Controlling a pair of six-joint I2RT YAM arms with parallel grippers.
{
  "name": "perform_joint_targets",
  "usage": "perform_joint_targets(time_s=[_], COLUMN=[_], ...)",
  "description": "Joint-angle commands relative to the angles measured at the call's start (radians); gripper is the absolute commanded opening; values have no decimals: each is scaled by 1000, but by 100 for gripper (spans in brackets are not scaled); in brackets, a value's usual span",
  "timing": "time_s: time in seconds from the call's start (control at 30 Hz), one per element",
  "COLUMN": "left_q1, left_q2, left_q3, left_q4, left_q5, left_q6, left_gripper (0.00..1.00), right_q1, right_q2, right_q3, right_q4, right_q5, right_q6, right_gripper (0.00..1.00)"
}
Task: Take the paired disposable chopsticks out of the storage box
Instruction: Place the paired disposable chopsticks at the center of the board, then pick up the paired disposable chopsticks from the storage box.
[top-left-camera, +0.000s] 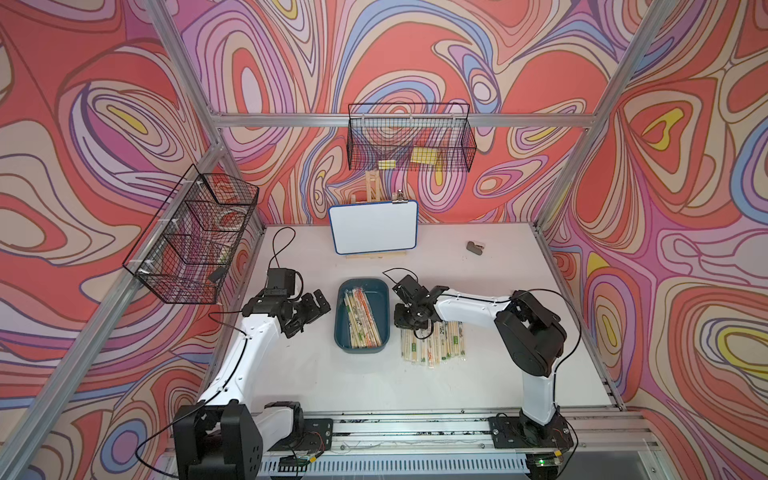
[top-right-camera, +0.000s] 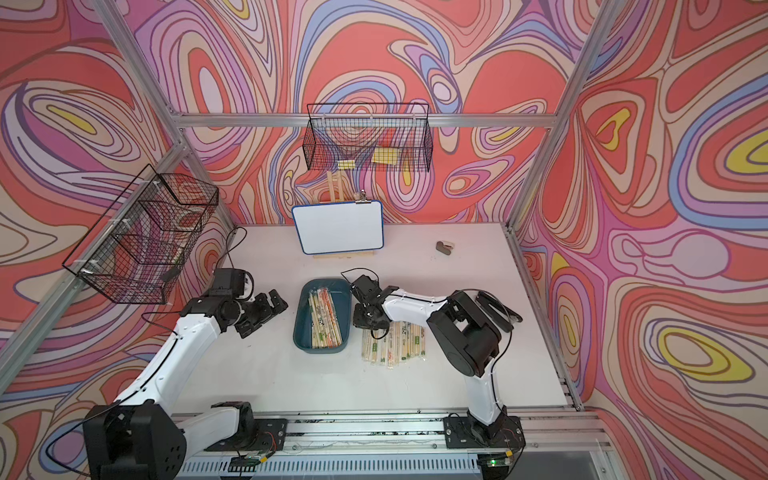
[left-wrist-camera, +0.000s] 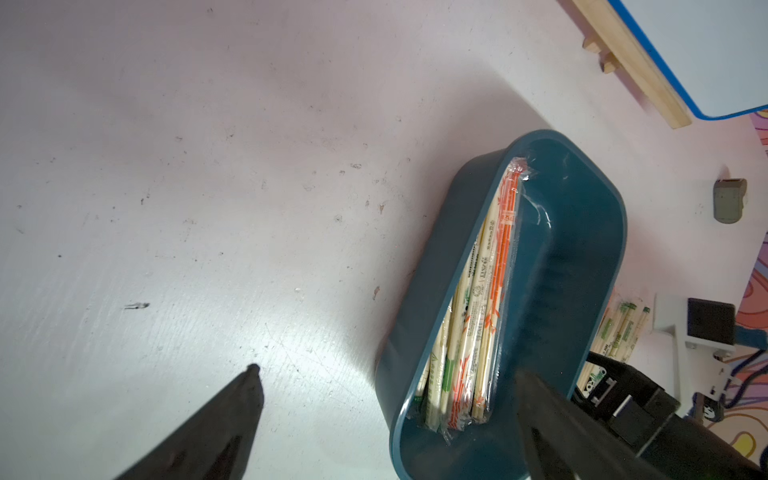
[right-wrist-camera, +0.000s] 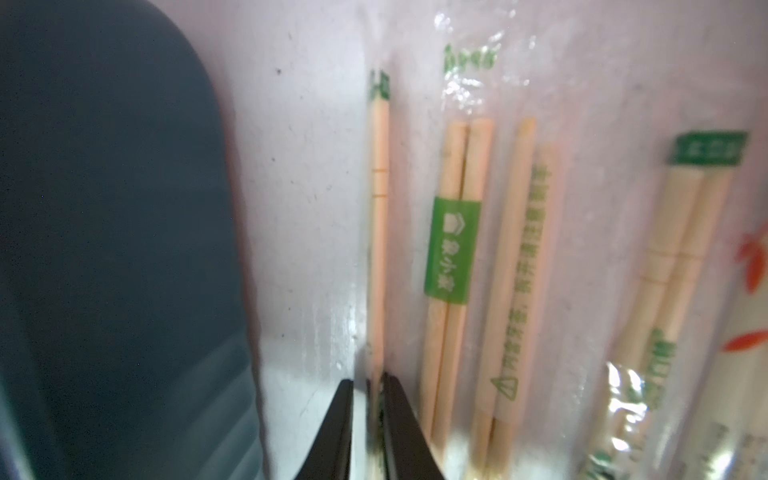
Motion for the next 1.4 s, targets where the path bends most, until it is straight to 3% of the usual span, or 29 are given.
perform_joint_targets(time_s=[0.0,0.33,0.73,1.0,1.1,1.37], left_q1=[5,5,5,6,6,8], left_q2=[-14,-17,-17,-19,-23,-18], left_q3=[-8,-7,-12,-16,-18,-16], left_q4=[9,4,5,5,5,3], left_q5=[3,-2,-7,-18,-26,-57], left_q6=[-4,-1,2,4,5,9], left_gripper=[100,100,100,100,100,100], right_q1=[1,1,1,47,63,106], right_q2=[-33,-69,-115,-51,-24,75], right_q3=[10,37,115,281,332,458], right_q4=[-34,-64,-103,-192,-201,-216], right_q5=[26,33,24,41,38,7], right_q6=[-11,-32,-76,-146,-149,-152], right_gripper=[20,31,36,41,56,55])
